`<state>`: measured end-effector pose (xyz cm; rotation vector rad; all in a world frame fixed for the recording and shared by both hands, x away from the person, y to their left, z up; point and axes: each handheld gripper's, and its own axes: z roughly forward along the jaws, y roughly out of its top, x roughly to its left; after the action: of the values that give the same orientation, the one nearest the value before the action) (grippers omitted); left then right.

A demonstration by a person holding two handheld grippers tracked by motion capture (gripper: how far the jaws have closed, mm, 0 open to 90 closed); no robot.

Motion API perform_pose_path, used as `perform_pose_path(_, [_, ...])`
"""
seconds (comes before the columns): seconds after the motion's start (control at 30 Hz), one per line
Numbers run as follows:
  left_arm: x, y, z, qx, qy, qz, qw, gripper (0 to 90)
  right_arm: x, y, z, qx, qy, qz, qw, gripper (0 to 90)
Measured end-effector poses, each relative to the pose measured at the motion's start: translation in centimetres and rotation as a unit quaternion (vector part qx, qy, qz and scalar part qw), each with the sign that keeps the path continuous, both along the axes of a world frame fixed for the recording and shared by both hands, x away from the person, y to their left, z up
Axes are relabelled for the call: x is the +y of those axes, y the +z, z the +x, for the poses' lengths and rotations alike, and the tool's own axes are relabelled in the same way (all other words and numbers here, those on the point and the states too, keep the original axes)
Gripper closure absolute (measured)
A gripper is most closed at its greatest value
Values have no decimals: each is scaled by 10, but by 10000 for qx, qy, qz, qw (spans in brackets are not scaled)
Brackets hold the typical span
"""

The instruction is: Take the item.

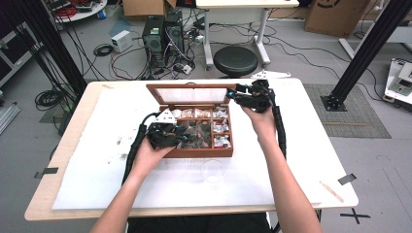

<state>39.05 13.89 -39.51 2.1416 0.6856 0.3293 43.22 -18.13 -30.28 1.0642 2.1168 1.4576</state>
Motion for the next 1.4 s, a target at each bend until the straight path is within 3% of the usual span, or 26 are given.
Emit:
perform_pose_path(0.23, [-6, -3, 3, -79, 63, 189, 9998, 774, 0, 0, 0, -19, 13, 15, 10000, 558])
perform_pose_path(0.4, [-4, -3, 4, -109, 70, 144, 9998, 879, 0, 1, -1, -27, 15, 19, 10000, 558])
perform_pose_path(0.6, [0, 1, 4, -125, 95, -39, 9999, 892, 0, 1, -1, -35, 6, 16, 10000, 558])
perform_pose_path(1.07, [3, 8, -1, -207, 55, -194, 9996, 893, 1, 1, -1, -38, -9, -1, 10000, 558])
perform_pose_path(1.23, [4, 15, -8, -266, 14, -351, 9990, 894, 1, 2, 0, -37, -19, -9, 10000, 558])
perform_pose_path(1.4, [3, 27, -16, -358, -105, -352, 9987, 894, 1, 2, 0, -38, -33, -5, 10000, 558])
